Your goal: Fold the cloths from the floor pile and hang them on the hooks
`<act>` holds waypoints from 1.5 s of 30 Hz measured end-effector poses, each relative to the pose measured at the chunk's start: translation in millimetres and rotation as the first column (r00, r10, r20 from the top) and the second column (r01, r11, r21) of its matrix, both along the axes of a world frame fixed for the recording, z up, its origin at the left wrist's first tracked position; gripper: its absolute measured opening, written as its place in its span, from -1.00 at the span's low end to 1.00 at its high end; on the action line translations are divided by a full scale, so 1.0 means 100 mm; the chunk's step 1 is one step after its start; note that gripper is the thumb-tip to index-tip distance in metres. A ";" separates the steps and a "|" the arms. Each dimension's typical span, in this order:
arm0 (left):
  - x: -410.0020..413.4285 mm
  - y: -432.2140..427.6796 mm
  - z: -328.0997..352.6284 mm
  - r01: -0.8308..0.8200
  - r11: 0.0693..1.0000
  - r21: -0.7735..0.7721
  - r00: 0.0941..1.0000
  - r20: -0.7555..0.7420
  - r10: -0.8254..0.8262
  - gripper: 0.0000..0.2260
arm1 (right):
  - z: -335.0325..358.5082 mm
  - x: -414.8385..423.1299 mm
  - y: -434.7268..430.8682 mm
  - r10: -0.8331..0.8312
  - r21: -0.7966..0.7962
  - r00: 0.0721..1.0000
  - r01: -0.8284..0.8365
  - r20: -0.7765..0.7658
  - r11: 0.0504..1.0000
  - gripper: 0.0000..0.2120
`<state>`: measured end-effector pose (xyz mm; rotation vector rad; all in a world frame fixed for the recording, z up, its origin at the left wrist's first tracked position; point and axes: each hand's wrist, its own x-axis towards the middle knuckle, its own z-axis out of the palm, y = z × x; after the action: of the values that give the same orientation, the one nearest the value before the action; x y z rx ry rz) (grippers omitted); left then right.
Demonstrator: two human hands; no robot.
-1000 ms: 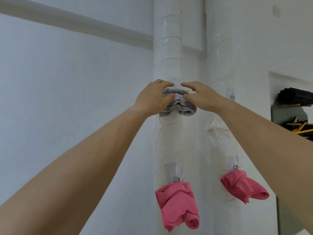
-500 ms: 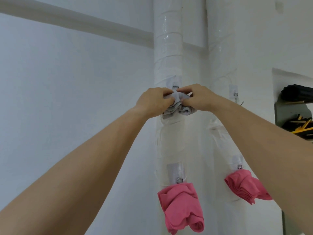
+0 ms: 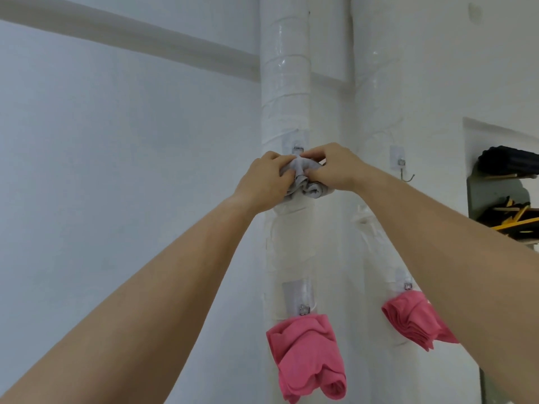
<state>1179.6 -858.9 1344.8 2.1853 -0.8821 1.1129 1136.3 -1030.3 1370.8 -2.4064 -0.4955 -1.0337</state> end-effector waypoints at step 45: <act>-0.55 0.03 0.15 -0.102 0.994 0.034 0.995 0.004 0.102 -0.67 | -0.16 -0.28 0.01 0.055 0.035 0.997 -0.056 0.045 0.998 -0.63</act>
<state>1124.8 -855.6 1359.9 2.2799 -0.8037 1.1557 1107.8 -1029.6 1354.6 -2.3292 -0.5511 -1.0651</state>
